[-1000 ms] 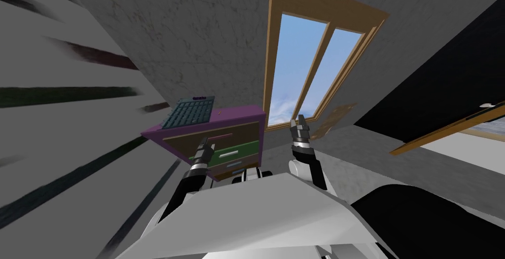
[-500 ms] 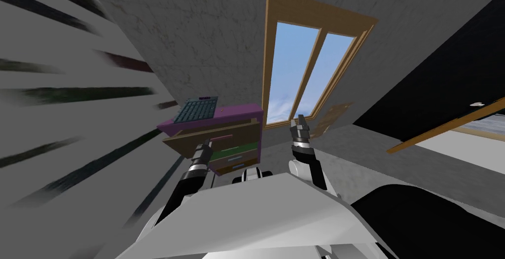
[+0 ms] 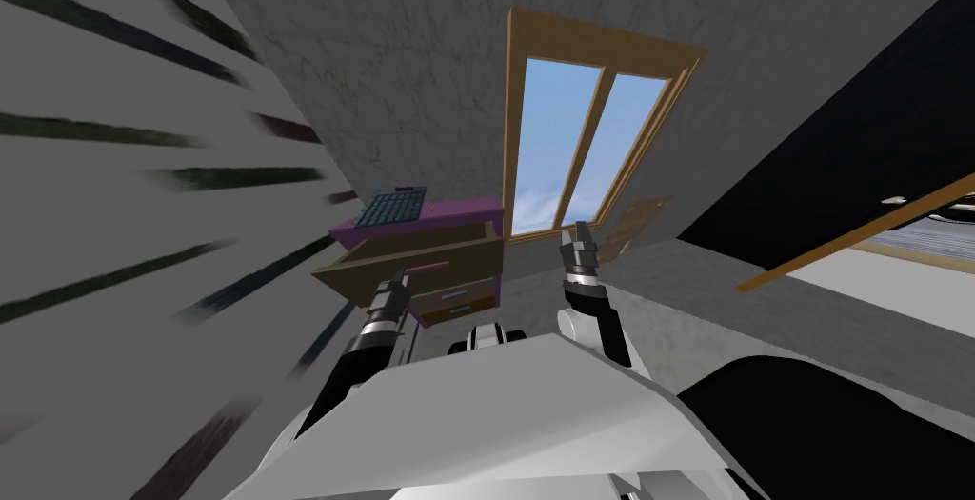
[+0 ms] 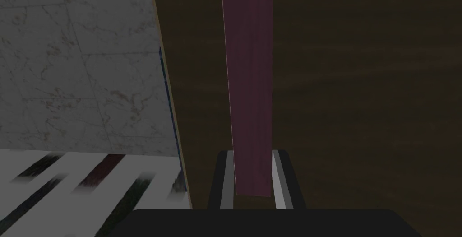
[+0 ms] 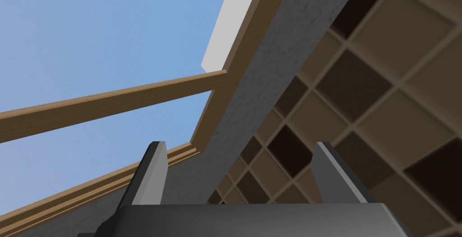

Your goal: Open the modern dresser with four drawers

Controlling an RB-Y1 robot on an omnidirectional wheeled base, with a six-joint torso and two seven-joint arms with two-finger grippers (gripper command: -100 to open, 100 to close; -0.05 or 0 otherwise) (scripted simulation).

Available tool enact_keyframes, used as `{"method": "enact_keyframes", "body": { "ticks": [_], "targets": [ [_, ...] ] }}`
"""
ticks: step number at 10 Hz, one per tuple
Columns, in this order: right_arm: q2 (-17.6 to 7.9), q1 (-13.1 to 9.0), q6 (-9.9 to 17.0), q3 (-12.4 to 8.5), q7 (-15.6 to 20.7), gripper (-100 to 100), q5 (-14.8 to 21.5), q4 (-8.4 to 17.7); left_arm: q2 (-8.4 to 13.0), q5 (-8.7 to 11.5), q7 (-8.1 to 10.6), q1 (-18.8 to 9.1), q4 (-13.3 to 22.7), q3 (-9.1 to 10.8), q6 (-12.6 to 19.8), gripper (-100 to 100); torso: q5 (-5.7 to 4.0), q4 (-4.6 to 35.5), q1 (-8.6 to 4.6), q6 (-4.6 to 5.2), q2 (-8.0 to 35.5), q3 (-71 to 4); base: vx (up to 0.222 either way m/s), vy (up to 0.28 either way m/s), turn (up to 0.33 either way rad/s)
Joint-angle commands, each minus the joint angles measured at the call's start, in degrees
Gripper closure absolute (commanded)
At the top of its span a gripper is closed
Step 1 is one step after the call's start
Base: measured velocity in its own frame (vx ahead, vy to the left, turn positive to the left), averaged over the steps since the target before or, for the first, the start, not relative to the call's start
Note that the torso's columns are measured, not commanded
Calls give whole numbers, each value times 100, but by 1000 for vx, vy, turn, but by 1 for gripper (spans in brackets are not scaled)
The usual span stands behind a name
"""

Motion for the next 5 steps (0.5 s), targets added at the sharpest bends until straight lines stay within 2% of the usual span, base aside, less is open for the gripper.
{"method": "enact_keyframes", "body": {
  "ticks": [1,5],
  "targets": [
    [0,1,0,0,0,0,0,0,31,56,-7,-219,-156,82,357,-100,-6,5,4,-5,-25,-19,-18,-5,-3],
    [0,2,-1,-1,0,0,0,-1,94,167,-22,-658,-469,246,1070,-100,-14,23,1,-10,11,-2,-6,-1,-2]
  ]
}}
